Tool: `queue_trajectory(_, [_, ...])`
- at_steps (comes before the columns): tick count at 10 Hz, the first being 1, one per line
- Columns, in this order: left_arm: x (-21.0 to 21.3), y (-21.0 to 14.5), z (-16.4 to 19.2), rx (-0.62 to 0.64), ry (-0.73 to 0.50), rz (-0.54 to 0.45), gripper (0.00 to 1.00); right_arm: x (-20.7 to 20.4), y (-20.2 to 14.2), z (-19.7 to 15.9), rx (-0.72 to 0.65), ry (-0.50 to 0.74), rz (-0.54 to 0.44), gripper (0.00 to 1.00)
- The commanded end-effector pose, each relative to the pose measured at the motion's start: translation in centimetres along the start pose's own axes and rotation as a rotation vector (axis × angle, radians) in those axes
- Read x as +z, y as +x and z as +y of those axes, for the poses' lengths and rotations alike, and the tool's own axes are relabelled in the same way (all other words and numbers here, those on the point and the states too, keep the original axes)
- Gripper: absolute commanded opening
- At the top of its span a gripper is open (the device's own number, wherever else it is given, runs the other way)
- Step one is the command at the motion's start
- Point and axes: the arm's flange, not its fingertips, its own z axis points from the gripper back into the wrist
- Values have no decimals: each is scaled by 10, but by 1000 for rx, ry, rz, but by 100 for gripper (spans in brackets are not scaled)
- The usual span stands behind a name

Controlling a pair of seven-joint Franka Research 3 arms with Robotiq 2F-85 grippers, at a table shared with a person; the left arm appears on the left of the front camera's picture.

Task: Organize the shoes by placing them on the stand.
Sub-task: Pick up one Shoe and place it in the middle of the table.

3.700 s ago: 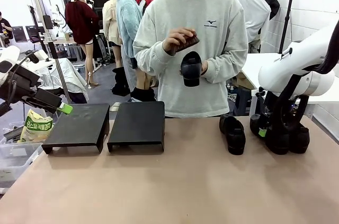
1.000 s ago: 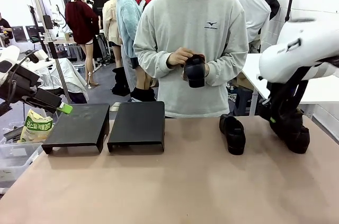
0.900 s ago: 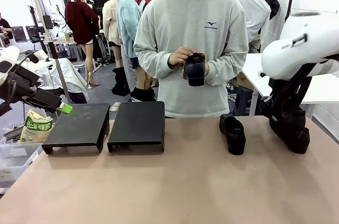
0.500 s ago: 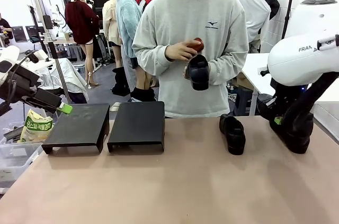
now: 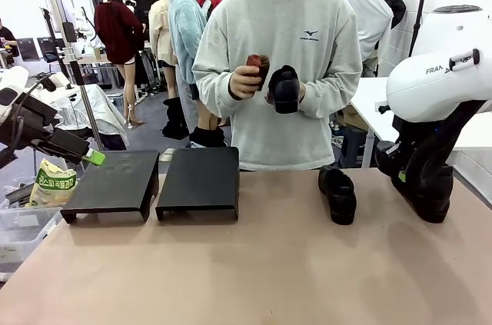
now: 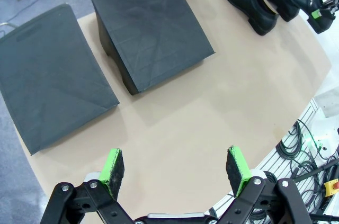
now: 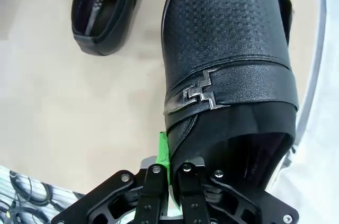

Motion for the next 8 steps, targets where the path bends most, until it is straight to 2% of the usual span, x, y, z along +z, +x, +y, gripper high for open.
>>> queue_trajectory(1, [-1,0,1,2,-9,-8,100,18,-15,25,-15,-113,-6,0])
queue_trajectory(2, [-1,0,1,2,-9,-8,100,36,-28,49,-28,-170,-3,0])
queue_trajectory(4, [-1,0,1,2,-9,-8,100,41,-30,92,53,-16,7,0])
queue_trajectory(5, [-1,0,1,2,-9,-8,100,45,-33,111,46,2,4,0])
queue_trajectory(7, [-1,0,1,2,-9,-8,100,55,-43,170,145,16,-6,0])
queue_trajectory(8, [-1,0,1,2,-9,-8,100,50,-41,195,183,117,24,0])
